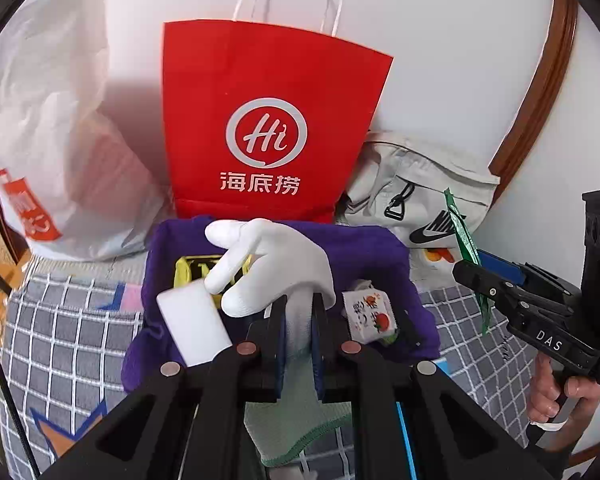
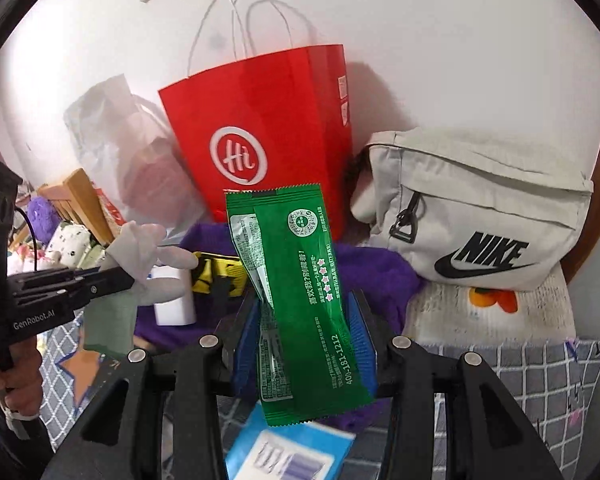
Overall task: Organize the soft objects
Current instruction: 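Carry the green sachet with the right tool while the left tool carries the glove to the towel, then release the sachet with the right tool while the left tool releases the glove on the towel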
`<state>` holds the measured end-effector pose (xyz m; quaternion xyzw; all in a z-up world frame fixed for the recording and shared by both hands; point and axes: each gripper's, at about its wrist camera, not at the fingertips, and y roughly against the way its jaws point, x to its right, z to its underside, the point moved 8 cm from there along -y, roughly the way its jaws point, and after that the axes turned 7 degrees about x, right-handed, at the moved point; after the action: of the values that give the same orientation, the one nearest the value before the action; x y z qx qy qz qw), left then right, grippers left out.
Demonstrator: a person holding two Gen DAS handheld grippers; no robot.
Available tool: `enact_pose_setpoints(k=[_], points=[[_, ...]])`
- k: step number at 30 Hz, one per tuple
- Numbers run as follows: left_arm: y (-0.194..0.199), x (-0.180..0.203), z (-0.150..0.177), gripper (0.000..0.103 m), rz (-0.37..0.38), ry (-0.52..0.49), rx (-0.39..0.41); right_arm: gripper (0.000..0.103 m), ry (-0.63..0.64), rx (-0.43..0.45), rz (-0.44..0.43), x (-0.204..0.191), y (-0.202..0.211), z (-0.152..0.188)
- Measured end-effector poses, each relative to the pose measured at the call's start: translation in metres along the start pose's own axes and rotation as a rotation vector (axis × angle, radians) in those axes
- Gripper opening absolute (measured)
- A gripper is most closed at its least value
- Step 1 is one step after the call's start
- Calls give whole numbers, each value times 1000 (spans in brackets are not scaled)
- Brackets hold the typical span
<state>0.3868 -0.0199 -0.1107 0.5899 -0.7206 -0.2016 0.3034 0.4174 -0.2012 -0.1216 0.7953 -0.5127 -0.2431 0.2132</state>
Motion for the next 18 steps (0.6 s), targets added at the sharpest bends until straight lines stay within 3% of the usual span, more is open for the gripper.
enact_pose_setpoints(k=[18], points=[[-91, -19, 27, 11, -23, -2, -171, 43, -29, -210, 15, 27, -96, 47]])
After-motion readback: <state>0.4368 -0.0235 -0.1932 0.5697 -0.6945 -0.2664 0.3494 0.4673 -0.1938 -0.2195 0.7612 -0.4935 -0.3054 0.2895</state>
